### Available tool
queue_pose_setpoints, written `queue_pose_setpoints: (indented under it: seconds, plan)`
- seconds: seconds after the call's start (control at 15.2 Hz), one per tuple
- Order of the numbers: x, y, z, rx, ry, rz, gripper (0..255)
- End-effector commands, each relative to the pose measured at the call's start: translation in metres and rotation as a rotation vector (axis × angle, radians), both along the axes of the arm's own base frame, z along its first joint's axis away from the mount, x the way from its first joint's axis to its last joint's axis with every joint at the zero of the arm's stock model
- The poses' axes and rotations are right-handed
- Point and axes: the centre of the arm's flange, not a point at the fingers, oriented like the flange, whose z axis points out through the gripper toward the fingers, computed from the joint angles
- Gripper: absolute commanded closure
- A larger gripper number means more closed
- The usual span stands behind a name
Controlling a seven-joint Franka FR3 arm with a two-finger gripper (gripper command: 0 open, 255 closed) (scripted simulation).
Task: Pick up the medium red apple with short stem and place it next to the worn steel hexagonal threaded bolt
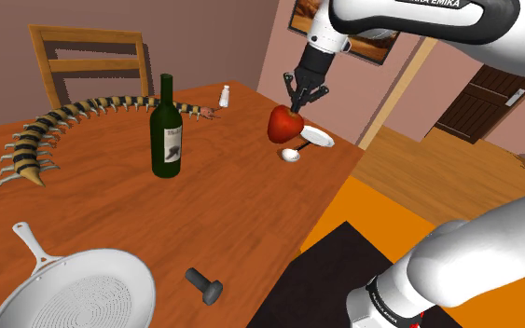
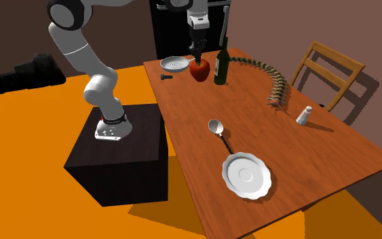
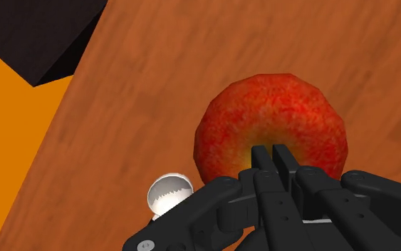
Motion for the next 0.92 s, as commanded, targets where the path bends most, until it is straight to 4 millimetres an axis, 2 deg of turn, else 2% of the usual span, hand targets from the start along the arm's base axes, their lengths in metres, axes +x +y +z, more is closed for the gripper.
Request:
queue_pose_setpoints:
  seconds: [0.0,0.86]
  plan:
    - [-0.002,0.028,-0.001,0.000,0.000,-0.001,255]
    - [0.005,0.199,0.000,0.000,0.000,-0.001,255]
